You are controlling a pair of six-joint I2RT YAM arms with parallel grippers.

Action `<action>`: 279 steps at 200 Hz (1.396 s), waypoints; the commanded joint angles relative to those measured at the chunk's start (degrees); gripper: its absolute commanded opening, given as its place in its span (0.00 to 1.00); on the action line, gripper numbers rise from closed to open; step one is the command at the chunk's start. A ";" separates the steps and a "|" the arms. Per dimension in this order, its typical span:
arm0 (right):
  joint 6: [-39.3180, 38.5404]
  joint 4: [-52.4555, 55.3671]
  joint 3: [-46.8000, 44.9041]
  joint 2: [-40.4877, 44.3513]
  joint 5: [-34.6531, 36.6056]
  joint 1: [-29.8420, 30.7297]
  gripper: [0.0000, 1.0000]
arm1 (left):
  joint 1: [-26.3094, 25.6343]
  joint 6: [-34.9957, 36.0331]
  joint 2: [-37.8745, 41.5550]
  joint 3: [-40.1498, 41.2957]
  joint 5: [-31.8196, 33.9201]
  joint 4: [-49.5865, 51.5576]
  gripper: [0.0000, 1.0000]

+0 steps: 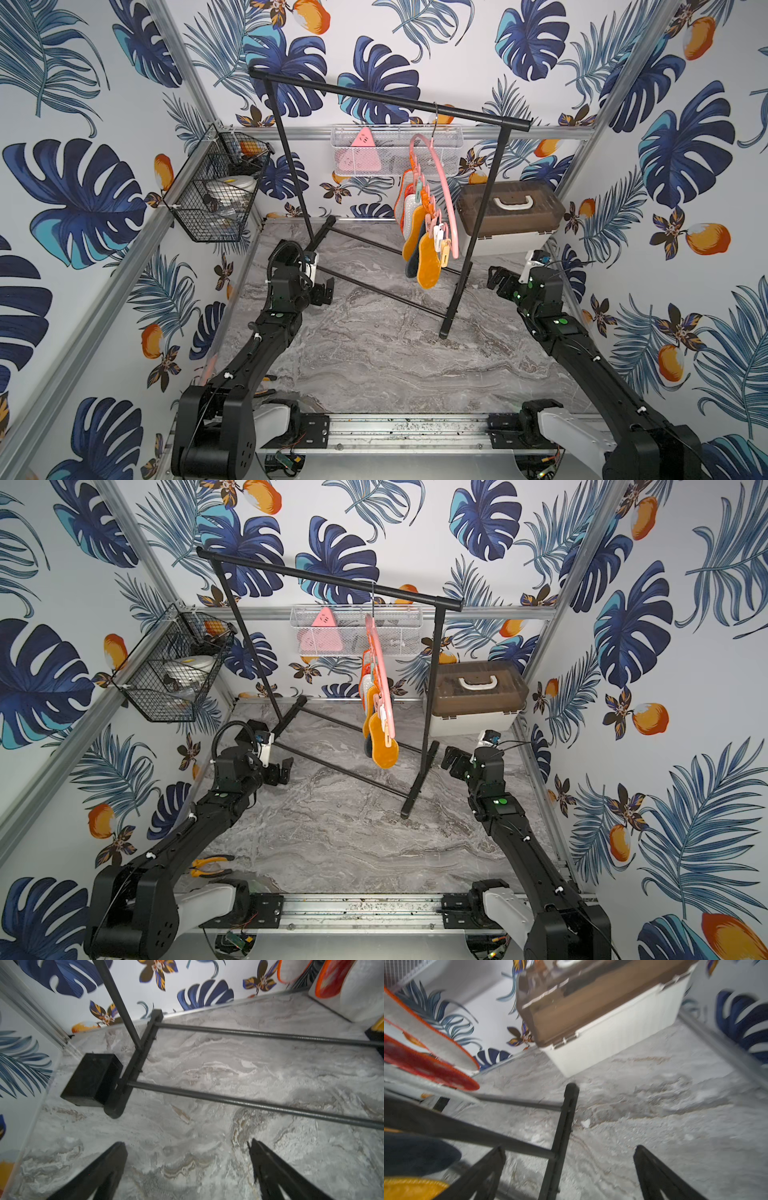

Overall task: Take the shoe insoles off the hanger
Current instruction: Move the clothesline to the center of the board.

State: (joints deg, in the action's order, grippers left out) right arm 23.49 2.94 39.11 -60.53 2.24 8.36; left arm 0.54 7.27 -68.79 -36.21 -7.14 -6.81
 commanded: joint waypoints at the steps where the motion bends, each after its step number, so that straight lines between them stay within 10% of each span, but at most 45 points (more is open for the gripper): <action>1: 5.23 6.45 0.36 -2.02 -7.37 1.96 1.00 | 0.16 1.73 -1.52 -0.92 -4.08 4.45 0.99; 169: 18.92 18.94 1.51 -22.70 7.13 27.21 0.95 | 3.42 2.40 -3.90 -2.62 -9.03 8.74 0.99; 279: 19.78 26.79 4.31 -24.65 21.73 25.93 0.96 | 3.51 3.92 -2.17 -3.22 -12.90 11.39 0.99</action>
State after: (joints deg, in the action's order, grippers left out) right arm 42.83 27.22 43.44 -85.52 20.64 35.77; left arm 3.90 9.15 -71.70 -39.00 -17.72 3.42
